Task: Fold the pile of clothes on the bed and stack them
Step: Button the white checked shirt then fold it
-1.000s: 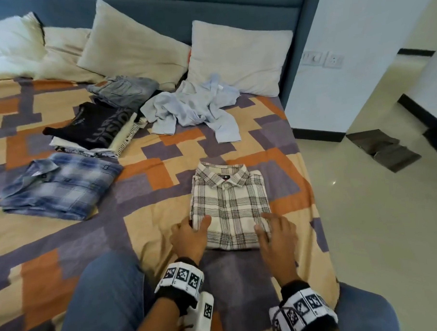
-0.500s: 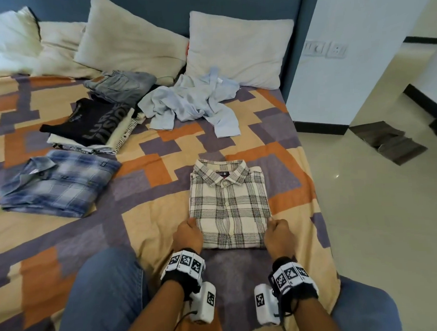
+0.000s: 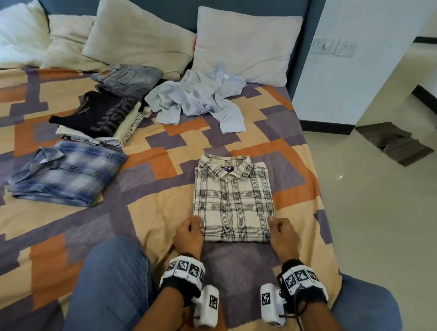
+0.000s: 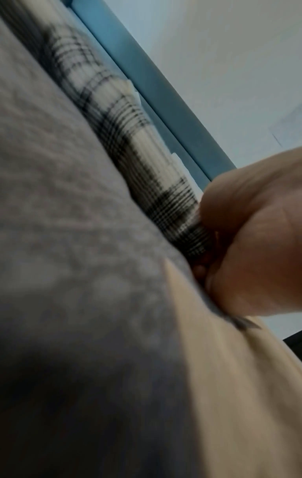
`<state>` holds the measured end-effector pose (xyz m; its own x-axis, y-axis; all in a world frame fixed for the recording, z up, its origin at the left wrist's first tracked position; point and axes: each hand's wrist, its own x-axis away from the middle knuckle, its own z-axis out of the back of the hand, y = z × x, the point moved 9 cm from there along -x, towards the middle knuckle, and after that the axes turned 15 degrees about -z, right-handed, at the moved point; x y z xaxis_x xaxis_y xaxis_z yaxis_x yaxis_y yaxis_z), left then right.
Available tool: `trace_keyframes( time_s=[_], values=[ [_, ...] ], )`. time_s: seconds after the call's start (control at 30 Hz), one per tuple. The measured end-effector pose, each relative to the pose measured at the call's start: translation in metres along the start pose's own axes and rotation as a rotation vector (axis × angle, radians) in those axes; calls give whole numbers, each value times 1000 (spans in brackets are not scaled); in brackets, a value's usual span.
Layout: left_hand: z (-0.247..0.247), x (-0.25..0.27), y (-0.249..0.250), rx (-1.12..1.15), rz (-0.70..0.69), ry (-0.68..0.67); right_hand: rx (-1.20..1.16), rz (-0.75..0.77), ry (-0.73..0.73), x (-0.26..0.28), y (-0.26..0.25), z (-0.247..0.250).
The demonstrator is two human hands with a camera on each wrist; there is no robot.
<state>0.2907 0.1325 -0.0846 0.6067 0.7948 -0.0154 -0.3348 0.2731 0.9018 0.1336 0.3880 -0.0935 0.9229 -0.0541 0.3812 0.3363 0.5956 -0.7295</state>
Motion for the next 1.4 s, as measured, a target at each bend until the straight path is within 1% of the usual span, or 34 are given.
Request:
trace_keyframes(
  time_s=[0.07,0.2,0.27,0.33,0.4,0.43,0.47,0.5,0.53,0.57,0.6,0.63,0.67,0.73,0.8,0.83,0.87,0.93,1.0,1.1,1.13,1.2,1.27,1.33,1.4],
  values=[
    [-1,-8,-3,3,71,-24,51,-14,-3,-4,-2,0],
    [-6,-8,-9,-46,166,-45,52,-109,23,-17,4,3],
    [-4,-10,-10,-66,214,-64,6,-200,39,-27,11,7],
    [2,-15,-10,-99,270,-112,-37,-273,34,-37,17,15],
    [18,-24,-9,-132,298,-83,-109,-307,51,-48,18,25],
    [28,-28,-6,-137,295,-35,-136,-296,88,-52,13,33],
    [37,-37,-1,-159,259,23,-145,-263,116,-56,3,41],
    [42,-49,9,-177,191,67,-152,-221,125,-58,-11,45],
    [39,-63,21,-174,109,72,-182,-166,110,-61,-31,47],
    [30,-80,35,-170,28,41,-214,-111,75,-63,-53,44],
    [18,-98,43,-166,-42,-19,-221,-67,17,-66,-74,38],
    [4,-117,49,-175,-87,-81,-198,-44,-52,-73,-91,26],
    [-9,-133,52,-189,-91,-152,-153,-34,-114,-83,-103,12],
    [-36,-159,51,-238,-79,-310,-87,-99,-229,-110,-110,-18],
    [-55,-173,52,-330,-88,-445,-10,-168,-322,-135,-106,-39],
    [-62,-182,49,-363,-96,-488,6,-193,-339,-145,-104,-44],
    [-67,-190,44,-351,-76,-495,1,-218,-340,-154,-102,-47],
    [-72,-201,30,-239,-41,-474,-24,-253,-340,-163,-100,-48],
    [-74,-207,20,-142,-41,-459,-26,-287,-352,-167,-98,-49],
    [-67,-204,11,-88,-3,-416,-129,-446,-376,-167,-86,-47],
    [-65,-203,8,-65,16,-405,-169,-473,-384,-163,-85,-44],
    [-62,-201,4,-24,34,-375,-227,-463,-386,-155,-86,-36],
    [-56,-198,0,0,37,-295,-274,-415,-367,-146,-84,-26],
    [-45,-187,0,-37,-4,-230,-299,-372,-381,-128,-78,-17],
    [-37,-165,9,-105,-67,-226,-242,-295,-406,-111,-69,-15]
  ],
)
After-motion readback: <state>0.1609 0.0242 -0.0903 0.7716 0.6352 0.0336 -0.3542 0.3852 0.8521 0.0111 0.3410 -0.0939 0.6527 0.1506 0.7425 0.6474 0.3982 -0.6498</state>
